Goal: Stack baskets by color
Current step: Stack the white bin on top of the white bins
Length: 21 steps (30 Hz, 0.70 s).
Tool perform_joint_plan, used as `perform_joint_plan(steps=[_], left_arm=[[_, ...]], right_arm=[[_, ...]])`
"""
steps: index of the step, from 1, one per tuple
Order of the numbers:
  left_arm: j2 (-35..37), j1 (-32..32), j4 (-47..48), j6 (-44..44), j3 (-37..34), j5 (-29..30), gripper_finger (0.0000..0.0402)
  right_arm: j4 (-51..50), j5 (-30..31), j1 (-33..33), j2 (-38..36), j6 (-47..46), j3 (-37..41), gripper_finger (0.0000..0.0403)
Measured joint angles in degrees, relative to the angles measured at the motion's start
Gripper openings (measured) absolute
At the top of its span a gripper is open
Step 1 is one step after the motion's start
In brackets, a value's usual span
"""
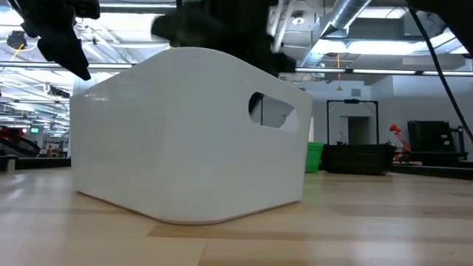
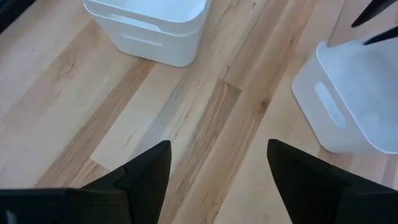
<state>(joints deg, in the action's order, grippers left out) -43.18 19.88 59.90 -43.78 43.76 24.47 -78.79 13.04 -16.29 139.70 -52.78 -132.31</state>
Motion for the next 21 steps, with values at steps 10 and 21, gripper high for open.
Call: perform_joint_plan(steps=[10, 21], left_arm=[[0.0, 0.0, 0.0, 0.0, 0.0, 0.0, 0.0254], [0.0, 0.0, 0.0, 0.1, 0.0, 3.9, 0.0254]], right_arm=[[0.6, 1.1, -1.4, -10.9, 48.9, -0.1, 0.0225], [1.7, 0.5, -2.3, -7.8, 100.2, 0.7, 0.0216]])
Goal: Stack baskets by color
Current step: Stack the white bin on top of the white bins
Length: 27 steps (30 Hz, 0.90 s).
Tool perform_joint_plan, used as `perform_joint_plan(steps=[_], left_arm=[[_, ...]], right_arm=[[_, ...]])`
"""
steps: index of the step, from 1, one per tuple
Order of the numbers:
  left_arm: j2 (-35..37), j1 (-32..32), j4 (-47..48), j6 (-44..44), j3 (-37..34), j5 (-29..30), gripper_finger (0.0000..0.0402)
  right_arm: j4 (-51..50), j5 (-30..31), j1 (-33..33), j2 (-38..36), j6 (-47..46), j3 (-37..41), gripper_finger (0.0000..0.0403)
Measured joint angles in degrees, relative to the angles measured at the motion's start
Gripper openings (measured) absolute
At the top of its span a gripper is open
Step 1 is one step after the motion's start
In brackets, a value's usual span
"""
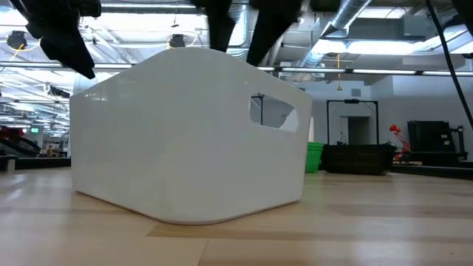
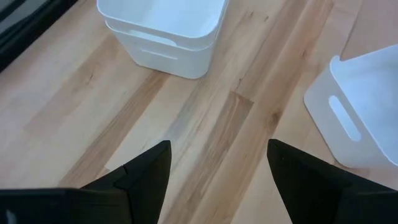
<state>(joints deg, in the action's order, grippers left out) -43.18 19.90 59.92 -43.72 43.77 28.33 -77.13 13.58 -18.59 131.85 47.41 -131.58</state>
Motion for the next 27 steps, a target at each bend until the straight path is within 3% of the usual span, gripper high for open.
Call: perform_joint_plan(steps=[6, 15, 20, 25, 27], left_arm=[[0.0, 0.0, -0.1, -0.1, 0.0, -0.2, 0.0254], [-0.1, 0.0, 0.1, -0.6, 0.0, -1.6, 0.0254], [0.0, 0.0, 0.1, -0.6, 0.0, -1.5, 0.0254], [-0.1, 0.0, 0.2, -0.6, 0.0, -1.5, 0.0254], [0.0, 0.0, 0.2, -0.6, 0.0, -1.5, 0.0254]], right_arm=[[1.8, 0.0, 0.4, 3.6, 14.3, 3.4, 0.0215], [1.4, 3.1, 0.7, 9.7, 19.7, 3.4, 0.0185], [3.3, 2.8, 1.2, 10.0, 11.8, 3.4, 0.0137], [3.3, 0.6, 1.4, 9.9, -2.3, 3.4, 0.0031], [2.9, -2.9, 1.4, 9.8, -10.4, 3.3, 0.0013]])
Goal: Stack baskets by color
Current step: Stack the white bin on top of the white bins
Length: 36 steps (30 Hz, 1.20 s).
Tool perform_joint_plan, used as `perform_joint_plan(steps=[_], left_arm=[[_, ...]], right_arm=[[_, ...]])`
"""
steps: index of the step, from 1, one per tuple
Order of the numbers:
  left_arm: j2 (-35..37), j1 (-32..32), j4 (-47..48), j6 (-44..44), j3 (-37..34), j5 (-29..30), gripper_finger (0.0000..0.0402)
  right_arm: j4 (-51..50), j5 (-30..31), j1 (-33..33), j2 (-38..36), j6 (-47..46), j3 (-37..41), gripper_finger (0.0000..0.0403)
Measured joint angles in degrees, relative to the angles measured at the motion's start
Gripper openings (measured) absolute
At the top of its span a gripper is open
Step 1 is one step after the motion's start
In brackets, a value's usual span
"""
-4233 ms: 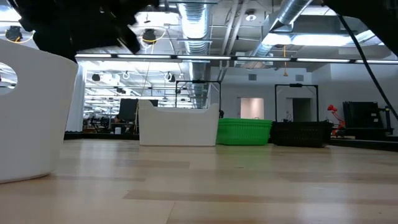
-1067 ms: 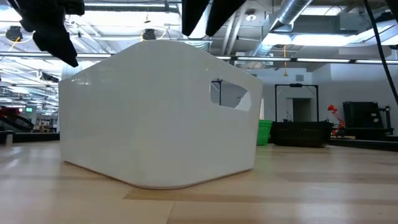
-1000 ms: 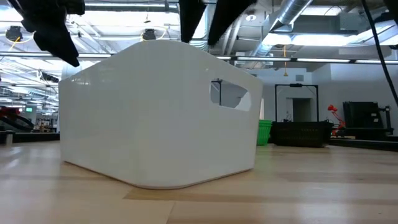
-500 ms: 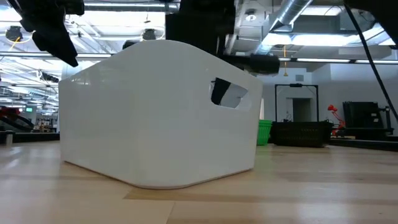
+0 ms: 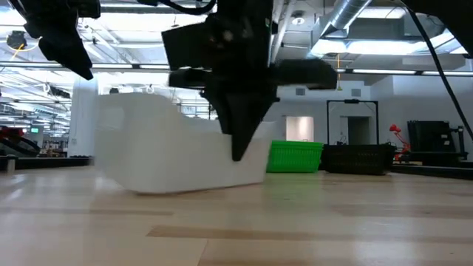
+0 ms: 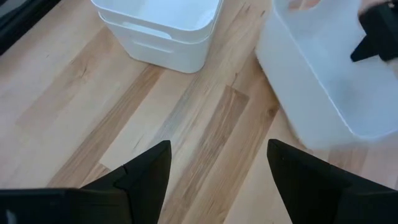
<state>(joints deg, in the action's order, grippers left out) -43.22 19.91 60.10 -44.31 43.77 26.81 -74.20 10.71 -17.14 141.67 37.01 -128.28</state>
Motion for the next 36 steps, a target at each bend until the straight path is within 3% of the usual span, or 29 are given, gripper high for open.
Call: perform_joint_plan(steps=[4, 8, 13, 16, 19, 27, 36], left_arm=[[0.0, 0.0, 0.0, 0.0, 0.0, 0.0, 0.0254], [0.0, 0.0, 0.0, 0.0, 0.0, 0.1, 0.0254], [0.0, 0.0, 0.0, 0.0, 0.0, 0.1, 0.0254], [0.0, 0.0, 0.0, 0.1, 0.0, 0.1, 0.0254], [0.0, 0.0, 0.0, 0.6, 0.0, 0.2, 0.0254], [0.0, 0.0, 0.0, 1.6, 0.0, 1.2, 0.0254], [0.0, 0.0, 0.0, 1.6, 0.0, 2.6, 0.0254]], right_arm=[[2.3, -6.7, 0.2, -0.2, -17.8, -0.1, 0.0008], [4.4, -11.0, 0.1, -0.3, -29.9, -0.1, 0.0005], [3.9, -18.9, -0.9, -2.3, -35.1, 0.2, 0.0003], [3.3, -19.8, -0.7, -7.0, -35.2, 0.2, 0.0002], [2.3, -17.3, 1.1, -12.4, -35.2, -0.1, 0.0002], [1.1, 0.7, 9.9, -21.3, -30.6, 0.0, 0.0001], [6.7, 1.2, 19.9, -17.3, -19.6, 0.0, 0.0001]])
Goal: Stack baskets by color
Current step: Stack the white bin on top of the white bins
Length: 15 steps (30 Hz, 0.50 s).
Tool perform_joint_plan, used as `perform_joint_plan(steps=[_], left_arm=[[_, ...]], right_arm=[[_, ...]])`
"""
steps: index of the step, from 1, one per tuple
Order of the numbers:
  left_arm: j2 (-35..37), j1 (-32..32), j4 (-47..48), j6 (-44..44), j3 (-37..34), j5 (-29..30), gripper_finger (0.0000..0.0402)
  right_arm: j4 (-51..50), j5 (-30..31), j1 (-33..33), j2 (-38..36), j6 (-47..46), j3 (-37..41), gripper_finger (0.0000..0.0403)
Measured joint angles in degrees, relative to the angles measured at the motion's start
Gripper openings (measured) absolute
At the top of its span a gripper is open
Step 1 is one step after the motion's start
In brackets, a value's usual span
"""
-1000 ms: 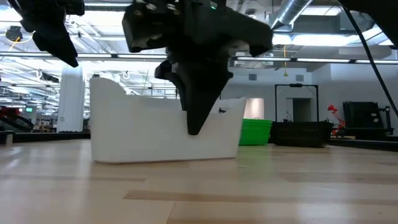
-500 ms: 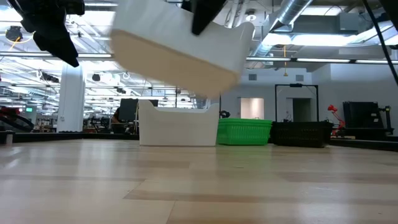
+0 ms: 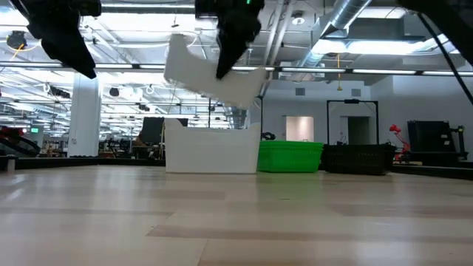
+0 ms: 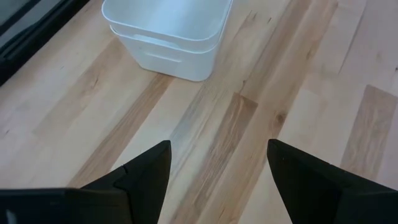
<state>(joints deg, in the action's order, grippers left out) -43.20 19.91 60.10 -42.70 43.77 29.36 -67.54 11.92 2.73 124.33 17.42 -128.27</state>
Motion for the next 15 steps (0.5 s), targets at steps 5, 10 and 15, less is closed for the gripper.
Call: perform_joint_plan(steps=[5, 10, 15], left_arm=[[0.0, 0.0, 0.0, 0.0, 0.0, 0.5, 0.0254], [0.0, 0.0, 0.0, 0.0, 0.0, 1.0, 0.0254], [0.0, 0.0, 0.0, 0.0, 0.0, 1.1, 0.0254]], right_arm=[[0.0, -1.4, 2.4, 3.2, 4.1, 0.1, 0.0001], [-0.5, -1.6, 3.5, 5.5, 5.1, 0.1, 0.0000], [-0.3, -3.0, 4.0, 5.5, 6.4, 0.0, 0.0000]])
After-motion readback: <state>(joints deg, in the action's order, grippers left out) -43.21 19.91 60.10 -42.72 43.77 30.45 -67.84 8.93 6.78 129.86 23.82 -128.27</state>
